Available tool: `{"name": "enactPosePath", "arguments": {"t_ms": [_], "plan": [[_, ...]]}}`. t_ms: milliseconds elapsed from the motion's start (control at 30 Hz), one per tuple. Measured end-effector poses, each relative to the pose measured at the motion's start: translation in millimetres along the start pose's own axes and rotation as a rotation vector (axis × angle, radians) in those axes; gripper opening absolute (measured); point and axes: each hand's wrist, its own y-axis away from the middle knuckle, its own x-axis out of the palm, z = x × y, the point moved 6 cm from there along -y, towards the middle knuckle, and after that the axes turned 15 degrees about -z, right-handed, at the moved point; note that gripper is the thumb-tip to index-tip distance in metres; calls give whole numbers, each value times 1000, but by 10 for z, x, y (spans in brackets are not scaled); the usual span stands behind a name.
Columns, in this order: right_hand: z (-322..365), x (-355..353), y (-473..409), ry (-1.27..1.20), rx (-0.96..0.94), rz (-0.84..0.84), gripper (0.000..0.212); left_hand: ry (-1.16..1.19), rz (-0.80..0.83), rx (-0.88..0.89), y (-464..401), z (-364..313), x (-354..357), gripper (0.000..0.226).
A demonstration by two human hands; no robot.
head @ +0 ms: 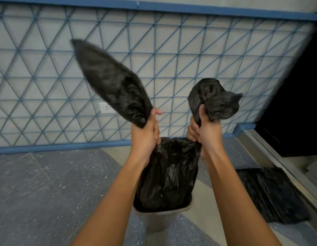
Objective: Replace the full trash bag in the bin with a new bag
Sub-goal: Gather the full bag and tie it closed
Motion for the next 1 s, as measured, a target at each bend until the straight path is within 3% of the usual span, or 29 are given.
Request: {"name": "enactPosePath", "arguments": {"t_ms": [100,167,300,400,467,533,700,867,1000], "plan": [[-204,-206,-60,373,-80,-212,30,-318,-12,67,82,152,-24,24],[-415,-265,-70,622,-56,-176,5,-523,-53,100,132,332,-117,21],[-705,-198,-43,1228,-80,50,42,-708,-18,389,211,355,-202,36],[-796,-11,97,1623,-294,309,39,-835,144,661,236,242,-120,57],[-846,93,245,1749,-430,495,38,-942,320,790,277,195,-26,71],[-831,135,353,1755,-526,577,33,-969,436,800,282,167,1,76],[-571,103,480,1510,-762,471,34,-1201,543,712,167,236,-98,50],[-533,-54,650,1483,-1008,282,46,-1259,597,360,136,382,-122,12],[-475,-89,808,1387,-1326,92,36,-1480,723,180,122,547,-169,23]]}}
